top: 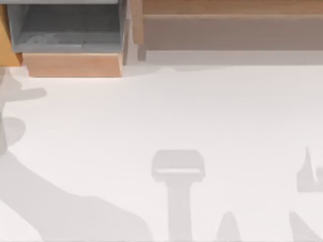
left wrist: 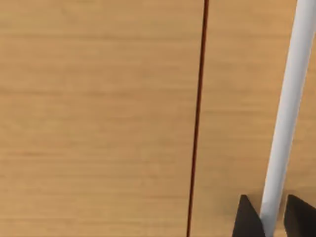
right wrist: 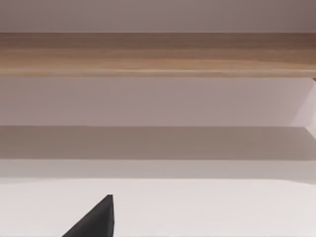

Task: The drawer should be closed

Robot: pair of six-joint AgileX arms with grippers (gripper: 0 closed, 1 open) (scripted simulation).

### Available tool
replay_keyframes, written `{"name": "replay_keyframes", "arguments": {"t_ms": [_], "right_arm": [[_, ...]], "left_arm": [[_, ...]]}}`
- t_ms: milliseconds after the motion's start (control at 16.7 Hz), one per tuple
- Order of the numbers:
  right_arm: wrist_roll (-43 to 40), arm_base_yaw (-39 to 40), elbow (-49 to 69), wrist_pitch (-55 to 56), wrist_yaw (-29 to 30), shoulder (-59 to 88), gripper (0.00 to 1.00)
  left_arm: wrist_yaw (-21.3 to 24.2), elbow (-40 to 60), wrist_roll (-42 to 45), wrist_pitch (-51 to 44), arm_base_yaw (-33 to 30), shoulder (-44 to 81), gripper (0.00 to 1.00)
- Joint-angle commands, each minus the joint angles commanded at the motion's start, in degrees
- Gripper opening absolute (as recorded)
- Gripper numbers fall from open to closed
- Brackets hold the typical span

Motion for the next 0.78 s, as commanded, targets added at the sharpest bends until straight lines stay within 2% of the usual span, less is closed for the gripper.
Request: {"name": "replay_keyframes", "arguments": {"t_ms": [420,780], "right_arm": [[0.00,0.00,0.00,0.00,0.00,0.00,1.00],[0.00,0.00,0.00,0.00,0.00,0.00,1.00]], "left_arm": [[0.00,0.00,0.00,0.00,0.00,0.00,0.98],[0.00,0.00,0.00,0.00,0.00,0.00,1.00]]}}
